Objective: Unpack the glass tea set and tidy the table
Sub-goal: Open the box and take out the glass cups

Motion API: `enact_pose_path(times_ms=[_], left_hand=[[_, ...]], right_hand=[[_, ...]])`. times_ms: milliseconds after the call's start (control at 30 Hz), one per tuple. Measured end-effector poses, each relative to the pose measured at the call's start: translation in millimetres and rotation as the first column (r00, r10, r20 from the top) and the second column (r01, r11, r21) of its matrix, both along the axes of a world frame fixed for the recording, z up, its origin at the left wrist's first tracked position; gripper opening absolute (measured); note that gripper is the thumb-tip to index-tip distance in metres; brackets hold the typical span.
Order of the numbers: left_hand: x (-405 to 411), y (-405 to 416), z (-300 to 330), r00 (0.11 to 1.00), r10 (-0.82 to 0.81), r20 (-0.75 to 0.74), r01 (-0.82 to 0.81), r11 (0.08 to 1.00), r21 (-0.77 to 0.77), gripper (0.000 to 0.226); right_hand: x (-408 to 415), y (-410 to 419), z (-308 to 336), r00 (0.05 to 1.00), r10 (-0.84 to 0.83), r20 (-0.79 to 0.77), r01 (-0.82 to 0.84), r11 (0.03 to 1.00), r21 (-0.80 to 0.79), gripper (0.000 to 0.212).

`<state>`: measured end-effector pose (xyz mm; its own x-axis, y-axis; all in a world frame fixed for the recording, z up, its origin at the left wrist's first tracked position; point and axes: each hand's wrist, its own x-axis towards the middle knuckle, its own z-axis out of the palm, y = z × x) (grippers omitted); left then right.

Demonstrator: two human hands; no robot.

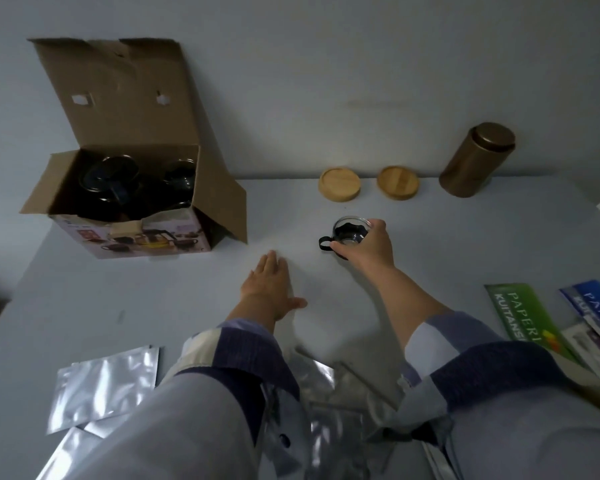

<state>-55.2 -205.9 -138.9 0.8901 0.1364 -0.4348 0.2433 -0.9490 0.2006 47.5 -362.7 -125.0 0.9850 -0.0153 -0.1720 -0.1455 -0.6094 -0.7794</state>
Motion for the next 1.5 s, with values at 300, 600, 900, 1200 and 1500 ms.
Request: enact_pose_path(times_ms=[300, 600, 900, 1200, 1500], left_hand=[[5, -2, -10, 0.999, 0.031, -0.021, -0.032, 0.999, -0.040, 0.104], [9, 0, -5, 0.998, 0.012, -0.068, -0.013, 1.000, -0.015, 0.105], [4, 28, 43, 0.957, 0.094, 0.274, -0.082, 0.995, -0.055, 0.047], [-25, 135, 94, 0.689, 0.176, 0.702, -0.310, 0.948, 0.066, 0.048], [-44, 235, 78, 0.859, 0.322, 0.399, -0.406, 0.902, 0.146, 0.081]], right_hand=[[4, -5, -28, 1.000, -0.020, 0.024, 0.020, 1.000, 0.009, 0.087], [2, -9, -14, 0.997, 0.068, -0.031, -0.070, 0.996, -0.047, 0.125], [-6, 16, 56, 0.973, 0.228, -0.023, -0.211, 0.853, -0.478, 0.087], [-41, 146, 94, 0.844, 0.524, 0.115, -0.465, 0.821, -0.330, 0.057], [-57, 264, 97, 0.776, 0.622, 0.106, -0.506, 0.713, -0.485, 0.029]])
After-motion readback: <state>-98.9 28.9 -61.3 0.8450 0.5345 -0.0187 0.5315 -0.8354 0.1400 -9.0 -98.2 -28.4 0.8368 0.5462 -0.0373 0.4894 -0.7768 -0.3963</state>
